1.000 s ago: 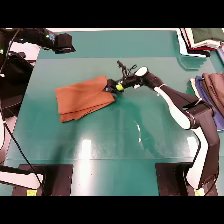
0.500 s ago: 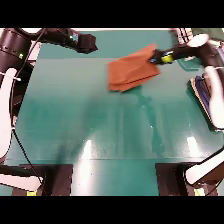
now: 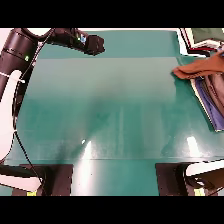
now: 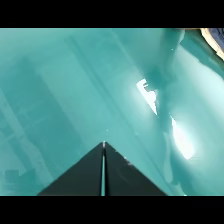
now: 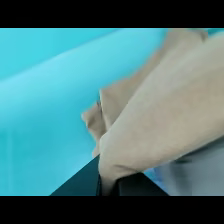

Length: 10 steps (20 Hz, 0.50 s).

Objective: Fold the shirts.

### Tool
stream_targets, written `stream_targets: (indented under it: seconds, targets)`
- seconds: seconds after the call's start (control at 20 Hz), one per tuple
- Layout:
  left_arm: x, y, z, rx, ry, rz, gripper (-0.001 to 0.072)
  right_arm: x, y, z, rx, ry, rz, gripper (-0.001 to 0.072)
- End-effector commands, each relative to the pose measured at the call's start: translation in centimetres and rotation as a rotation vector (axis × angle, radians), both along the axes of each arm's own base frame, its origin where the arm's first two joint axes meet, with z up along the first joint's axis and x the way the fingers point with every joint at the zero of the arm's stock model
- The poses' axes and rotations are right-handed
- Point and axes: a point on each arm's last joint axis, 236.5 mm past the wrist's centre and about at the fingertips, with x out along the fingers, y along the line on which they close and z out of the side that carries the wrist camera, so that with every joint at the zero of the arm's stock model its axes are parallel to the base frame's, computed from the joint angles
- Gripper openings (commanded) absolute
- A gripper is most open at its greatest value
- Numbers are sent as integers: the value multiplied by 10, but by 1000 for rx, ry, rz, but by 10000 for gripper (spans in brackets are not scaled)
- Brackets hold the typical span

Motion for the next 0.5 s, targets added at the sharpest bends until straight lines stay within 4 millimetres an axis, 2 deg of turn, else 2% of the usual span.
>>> stream_targets:
  seconds: [0.0, 0.15, 0.25, 0.45]
  targets:
    - [-2, -1, -1, 0, 7, -3, 24, -15, -49, 25, -45, -61, -103, 17]
    - [-2, -1, -1, 1, 7, -3, 23, -10, -56, 81, -144, -176, -103, 17]
    - [-2, -1, -1, 2, 6, -4, 24, -11, -56, 111, -187, -234, -110, 17]
    - [-2, 0, -2, 6, 5, -4, 23, -27, -53, 148, -279, -328, -144, 17]
